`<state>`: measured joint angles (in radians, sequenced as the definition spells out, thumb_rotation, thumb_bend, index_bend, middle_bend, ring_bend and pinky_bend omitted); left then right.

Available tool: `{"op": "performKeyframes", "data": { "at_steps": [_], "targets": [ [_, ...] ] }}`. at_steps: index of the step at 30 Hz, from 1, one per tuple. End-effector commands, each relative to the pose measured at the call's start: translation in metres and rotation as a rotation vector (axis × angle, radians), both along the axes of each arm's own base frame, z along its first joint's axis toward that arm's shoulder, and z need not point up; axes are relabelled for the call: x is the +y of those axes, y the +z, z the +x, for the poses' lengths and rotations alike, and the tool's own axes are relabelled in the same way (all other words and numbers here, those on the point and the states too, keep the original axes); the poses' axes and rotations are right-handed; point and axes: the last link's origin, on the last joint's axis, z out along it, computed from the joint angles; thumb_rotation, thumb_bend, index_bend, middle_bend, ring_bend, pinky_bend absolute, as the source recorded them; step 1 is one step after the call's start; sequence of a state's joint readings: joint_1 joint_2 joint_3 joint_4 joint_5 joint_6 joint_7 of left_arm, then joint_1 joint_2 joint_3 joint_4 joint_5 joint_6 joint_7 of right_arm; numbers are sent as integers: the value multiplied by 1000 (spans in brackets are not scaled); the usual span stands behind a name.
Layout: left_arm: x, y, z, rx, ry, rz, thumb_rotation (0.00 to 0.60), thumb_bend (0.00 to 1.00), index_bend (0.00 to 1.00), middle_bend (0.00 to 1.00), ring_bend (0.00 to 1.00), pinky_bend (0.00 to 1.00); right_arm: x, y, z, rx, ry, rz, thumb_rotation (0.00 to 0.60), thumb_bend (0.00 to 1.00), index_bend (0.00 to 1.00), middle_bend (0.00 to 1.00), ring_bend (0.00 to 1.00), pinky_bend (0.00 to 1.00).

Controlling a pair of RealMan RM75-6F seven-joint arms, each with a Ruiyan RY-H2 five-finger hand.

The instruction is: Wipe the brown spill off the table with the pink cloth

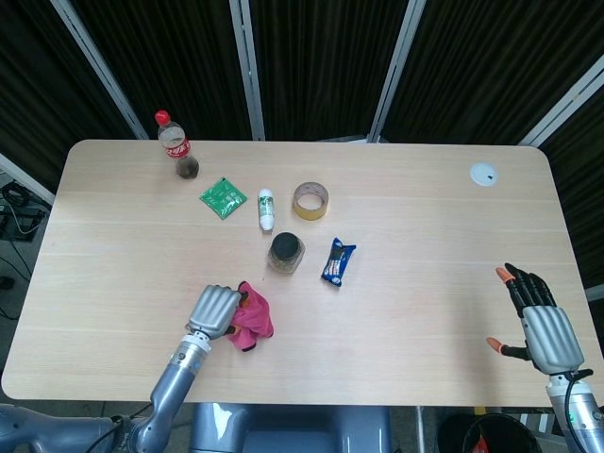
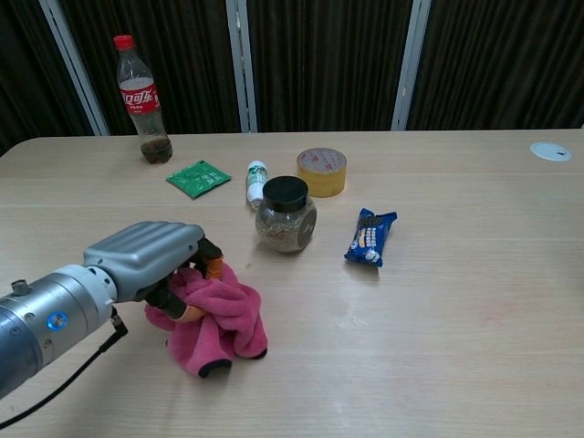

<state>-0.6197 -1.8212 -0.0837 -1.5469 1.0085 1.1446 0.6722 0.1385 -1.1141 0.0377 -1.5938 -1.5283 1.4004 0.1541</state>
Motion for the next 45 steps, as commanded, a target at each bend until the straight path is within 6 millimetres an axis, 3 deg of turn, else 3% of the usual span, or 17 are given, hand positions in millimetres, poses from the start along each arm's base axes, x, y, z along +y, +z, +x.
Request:
{"op": "performKeyframes", "data": {
  "at_steps": [1,9,13,20,41,45],
  "targets": [
    [-7,-9,14,-17,-25,-17,600,661,847,616,510,535,0,1,0,-2,2,-7,600,0,0,0,0,0],
    [-12,-26,35,-53,-24,-21,600,661,846,615,510,535,1,1,0,-2,5,-10,600,0,0,0,0,0],
    [-10,-26,36,-39,-45,-4,600,661,846,615,510,535,1,1,-1,-2,5,-12,600,0,0,0,0,0],
    [8,-10,13,27,-23,57,600,660,845,614,510,534,2,1,0,-1,6,-9,600,1,0,0,0,0],
    [69,68,-82,159,136,258,600,661,844,610,508,534,1,0,0,6,0,-1,600,1,0,0,0,0],
    [75,81,-89,152,155,290,600,659,824,595,497,532,1,-1,0,9,2,1,600,1,0,0,0,0]
  ]
}}
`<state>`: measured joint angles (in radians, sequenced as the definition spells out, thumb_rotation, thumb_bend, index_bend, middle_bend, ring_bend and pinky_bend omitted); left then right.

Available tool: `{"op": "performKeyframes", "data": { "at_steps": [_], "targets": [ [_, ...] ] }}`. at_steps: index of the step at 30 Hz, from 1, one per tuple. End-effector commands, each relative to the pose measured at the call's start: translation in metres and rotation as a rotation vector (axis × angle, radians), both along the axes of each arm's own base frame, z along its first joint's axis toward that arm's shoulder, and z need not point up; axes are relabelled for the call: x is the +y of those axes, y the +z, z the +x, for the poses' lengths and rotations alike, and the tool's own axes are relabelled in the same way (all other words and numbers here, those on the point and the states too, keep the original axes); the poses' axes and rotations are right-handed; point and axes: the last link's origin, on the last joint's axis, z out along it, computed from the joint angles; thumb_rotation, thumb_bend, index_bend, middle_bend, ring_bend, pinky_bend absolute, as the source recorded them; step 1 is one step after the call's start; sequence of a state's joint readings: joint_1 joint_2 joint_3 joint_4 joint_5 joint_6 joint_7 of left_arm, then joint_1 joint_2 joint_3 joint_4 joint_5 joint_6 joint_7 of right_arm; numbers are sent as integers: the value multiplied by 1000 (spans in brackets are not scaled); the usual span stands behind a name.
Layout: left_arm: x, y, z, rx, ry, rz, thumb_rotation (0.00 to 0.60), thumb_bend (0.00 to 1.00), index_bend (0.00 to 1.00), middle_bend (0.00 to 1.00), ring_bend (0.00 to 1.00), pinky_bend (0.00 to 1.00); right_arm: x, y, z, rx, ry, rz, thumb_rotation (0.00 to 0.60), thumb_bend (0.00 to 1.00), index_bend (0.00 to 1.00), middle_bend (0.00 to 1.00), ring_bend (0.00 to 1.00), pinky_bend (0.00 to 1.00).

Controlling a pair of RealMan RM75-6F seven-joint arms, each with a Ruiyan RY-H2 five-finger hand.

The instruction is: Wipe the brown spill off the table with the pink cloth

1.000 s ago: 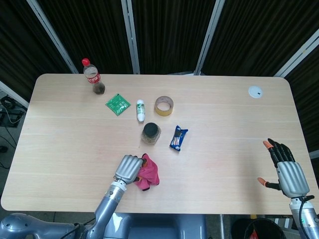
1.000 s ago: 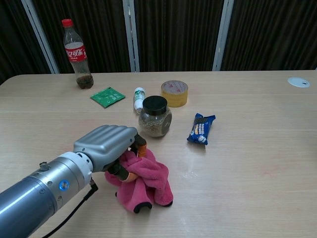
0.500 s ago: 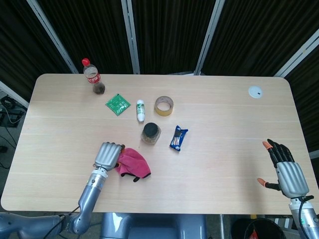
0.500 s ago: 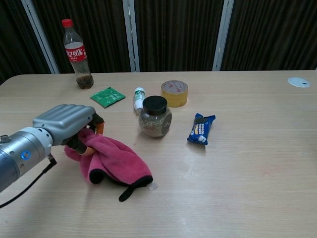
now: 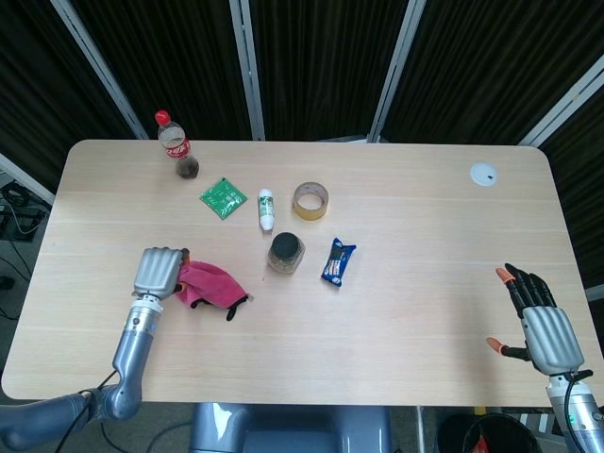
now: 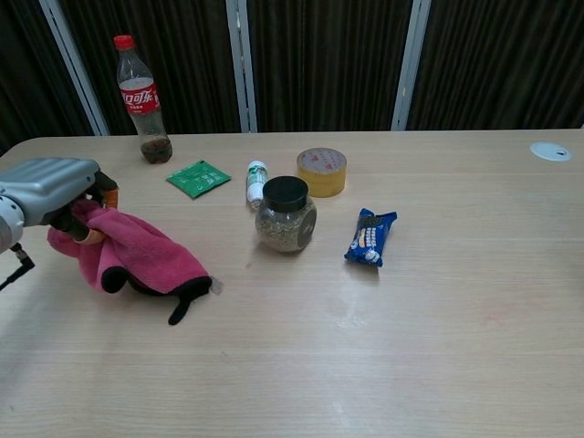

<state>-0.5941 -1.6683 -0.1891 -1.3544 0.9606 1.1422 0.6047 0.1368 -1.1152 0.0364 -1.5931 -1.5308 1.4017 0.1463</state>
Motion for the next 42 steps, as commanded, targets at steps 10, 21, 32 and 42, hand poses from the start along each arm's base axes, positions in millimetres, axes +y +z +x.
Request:
{"op": "performKeyframes", "data": {
  "at_steps": [10,21,32,42],
  "targets": [
    [6,23,-1,-67,24,36,600,304,524,214,174,345,0,0,0,3,-3,-1,600,1,0,0,0,0],
    [4,37,-4,-77,46,50,600,47,90,0,0,0,0,-1,-1,6,-8,4,600,1,0,0,0,0],
    [-19,66,-17,-152,64,60,600,43,92,0,0,0,-1,-1,-1,6,-15,8,600,2,0,0,0,0],
    [-45,117,-48,-189,129,71,600,0,90,0,0,0,0,-2,0,31,-12,5,600,1,0,0,0,0]
  ]
}}
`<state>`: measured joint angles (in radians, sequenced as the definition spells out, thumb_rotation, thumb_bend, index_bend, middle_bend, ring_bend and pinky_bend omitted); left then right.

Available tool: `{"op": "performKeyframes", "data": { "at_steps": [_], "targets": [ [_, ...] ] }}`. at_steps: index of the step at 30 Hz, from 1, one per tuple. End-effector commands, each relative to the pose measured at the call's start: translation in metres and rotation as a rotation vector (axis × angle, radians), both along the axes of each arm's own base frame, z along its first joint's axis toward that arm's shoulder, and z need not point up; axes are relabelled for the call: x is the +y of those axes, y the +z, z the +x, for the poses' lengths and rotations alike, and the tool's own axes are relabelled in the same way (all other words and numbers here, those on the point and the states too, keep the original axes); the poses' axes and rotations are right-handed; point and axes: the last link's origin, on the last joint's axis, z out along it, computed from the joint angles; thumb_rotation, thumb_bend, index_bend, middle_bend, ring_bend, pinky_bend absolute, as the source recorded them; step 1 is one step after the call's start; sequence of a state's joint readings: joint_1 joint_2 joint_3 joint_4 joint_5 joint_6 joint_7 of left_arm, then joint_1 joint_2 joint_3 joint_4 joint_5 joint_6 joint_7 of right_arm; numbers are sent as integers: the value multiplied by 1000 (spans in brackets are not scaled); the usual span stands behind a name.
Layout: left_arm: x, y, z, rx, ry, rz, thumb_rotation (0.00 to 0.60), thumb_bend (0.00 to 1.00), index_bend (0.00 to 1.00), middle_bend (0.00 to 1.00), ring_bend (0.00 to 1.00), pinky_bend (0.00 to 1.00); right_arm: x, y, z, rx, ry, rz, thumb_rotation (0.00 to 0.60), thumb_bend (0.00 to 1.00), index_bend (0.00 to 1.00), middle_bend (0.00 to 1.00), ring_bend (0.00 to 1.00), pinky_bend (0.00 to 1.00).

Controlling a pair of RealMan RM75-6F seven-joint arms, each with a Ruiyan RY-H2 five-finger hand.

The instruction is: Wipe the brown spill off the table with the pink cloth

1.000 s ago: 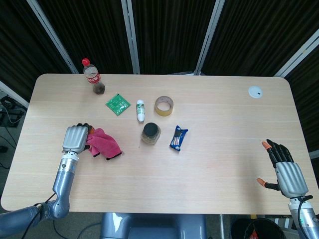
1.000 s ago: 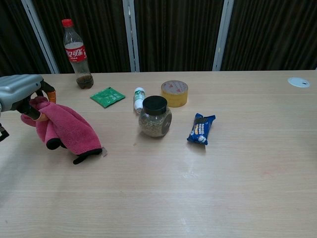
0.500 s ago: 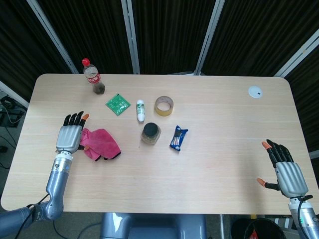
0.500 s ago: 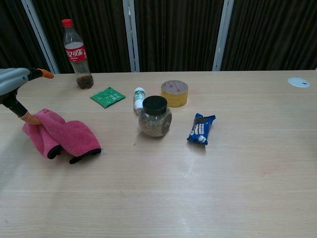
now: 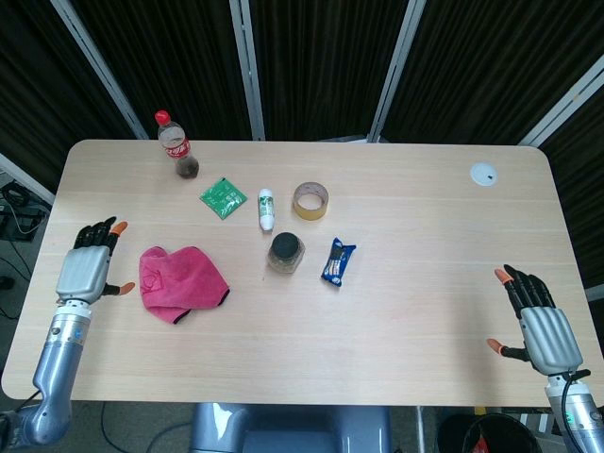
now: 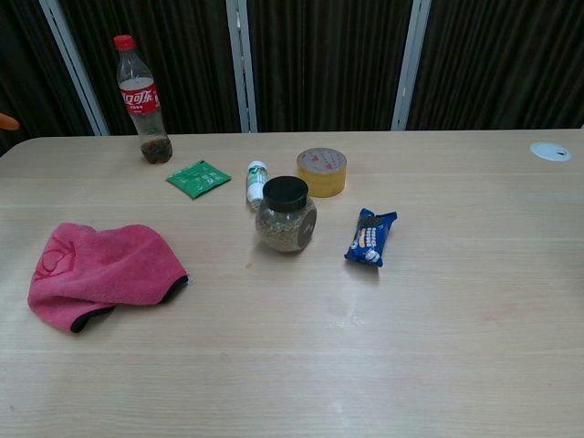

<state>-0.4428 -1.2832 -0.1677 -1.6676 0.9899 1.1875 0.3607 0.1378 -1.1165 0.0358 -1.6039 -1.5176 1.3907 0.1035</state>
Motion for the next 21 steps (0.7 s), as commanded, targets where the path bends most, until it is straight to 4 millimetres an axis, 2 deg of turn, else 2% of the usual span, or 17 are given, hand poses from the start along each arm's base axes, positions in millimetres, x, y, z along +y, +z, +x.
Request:
{"op": "performKeyframes", "data": {
  "at_steps": [1,6,12,16,21],
  "targets": [
    [-13,12,-5,-57,20,-2,600,0,90,0,0,0,0,0,0,2,-2,-2,600,1,0,0,0,0],
    [-38,30,-12,-93,17,39,600,0,85,0,0,0,0,1,-1,6,-1,-3,600,1,0,0,0,0],
    [-76,53,-27,-4,-65,110,600,0,14,0,0,0,0,0,0,11,6,-2,600,1,0,0,0,0],
    [-99,64,-37,61,-106,147,600,0,0,0,0,0,1,0,0,20,12,-3,600,1,0,0,0,0],
    [-126,70,-49,62,-102,147,600,0,0,0,0,0,2,0,1,27,18,-5,600,1,0,0,0,0]
  ]
}}
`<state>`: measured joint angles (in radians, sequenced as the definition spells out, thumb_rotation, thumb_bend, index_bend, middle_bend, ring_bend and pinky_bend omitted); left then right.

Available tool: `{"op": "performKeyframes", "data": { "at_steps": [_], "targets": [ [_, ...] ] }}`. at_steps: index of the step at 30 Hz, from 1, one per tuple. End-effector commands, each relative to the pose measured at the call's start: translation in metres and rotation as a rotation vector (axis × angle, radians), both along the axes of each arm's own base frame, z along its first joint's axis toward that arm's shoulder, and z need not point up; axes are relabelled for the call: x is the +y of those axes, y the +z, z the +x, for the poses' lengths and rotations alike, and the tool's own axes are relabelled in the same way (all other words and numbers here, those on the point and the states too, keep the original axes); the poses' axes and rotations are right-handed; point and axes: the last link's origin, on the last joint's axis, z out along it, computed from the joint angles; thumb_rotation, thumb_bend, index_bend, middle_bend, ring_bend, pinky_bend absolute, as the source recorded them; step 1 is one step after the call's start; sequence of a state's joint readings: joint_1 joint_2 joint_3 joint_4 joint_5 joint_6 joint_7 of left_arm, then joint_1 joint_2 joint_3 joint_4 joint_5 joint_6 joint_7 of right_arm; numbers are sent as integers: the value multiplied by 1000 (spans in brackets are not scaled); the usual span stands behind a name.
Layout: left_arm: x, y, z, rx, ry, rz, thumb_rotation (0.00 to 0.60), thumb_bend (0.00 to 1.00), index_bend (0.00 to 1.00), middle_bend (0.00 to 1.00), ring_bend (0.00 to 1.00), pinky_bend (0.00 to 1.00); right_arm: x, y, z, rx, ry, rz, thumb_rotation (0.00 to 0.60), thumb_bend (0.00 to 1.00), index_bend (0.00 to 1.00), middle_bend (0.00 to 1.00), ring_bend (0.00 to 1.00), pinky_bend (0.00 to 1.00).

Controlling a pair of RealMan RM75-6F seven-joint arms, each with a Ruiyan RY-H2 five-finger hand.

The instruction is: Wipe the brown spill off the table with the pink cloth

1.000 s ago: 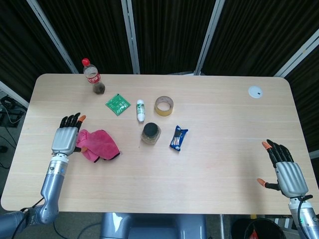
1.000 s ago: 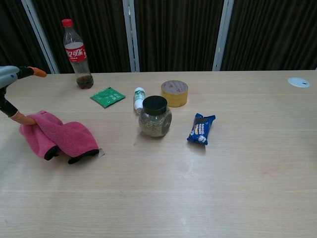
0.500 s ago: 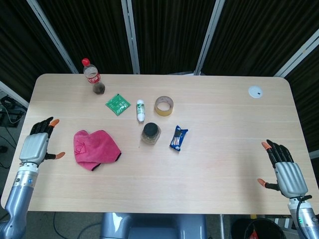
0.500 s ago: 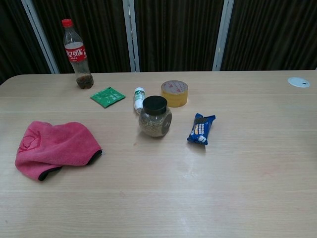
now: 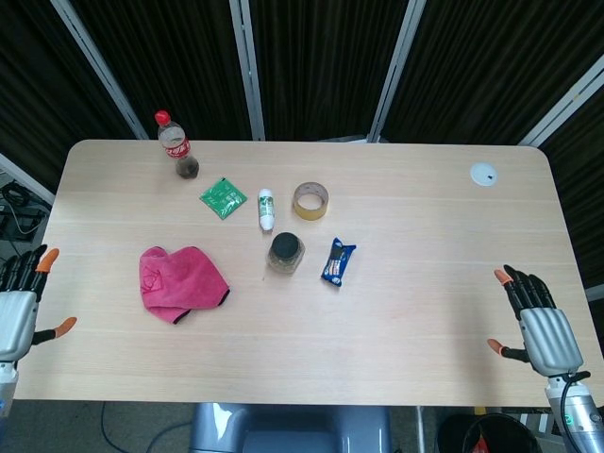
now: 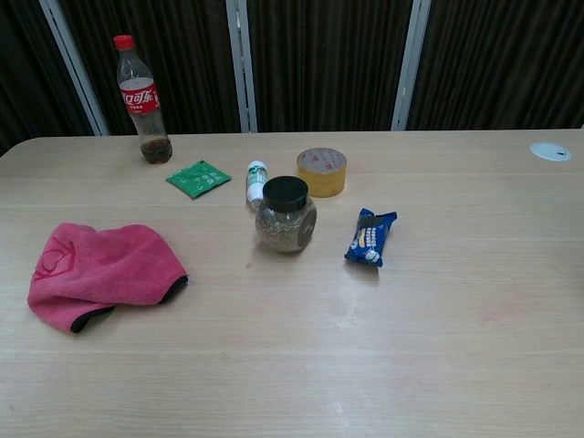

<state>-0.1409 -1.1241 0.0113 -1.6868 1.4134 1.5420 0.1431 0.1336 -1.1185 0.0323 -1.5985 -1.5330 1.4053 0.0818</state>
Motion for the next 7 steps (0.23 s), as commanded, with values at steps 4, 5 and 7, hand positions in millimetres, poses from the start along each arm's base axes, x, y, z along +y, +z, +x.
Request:
{"op": "performKeyframes", "data": {
  "at_steps": [4,5,7],
  "targets": [
    [-20,5,-12,-9,11,-5,600,0,0,0,0,0,1,-1,1,4,4,1,600,1,0,0,0,0],
    [-20,5,-12,-5,5,-3,600,0,0,0,0,0,1,-1,1,4,5,1,600,1,0,0,0,0],
    [-19,3,-12,12,-10,2,600,0,0,0,0,0,1,0,1,7,8,-2,600,1,0,0,0,0]
  ]
}}
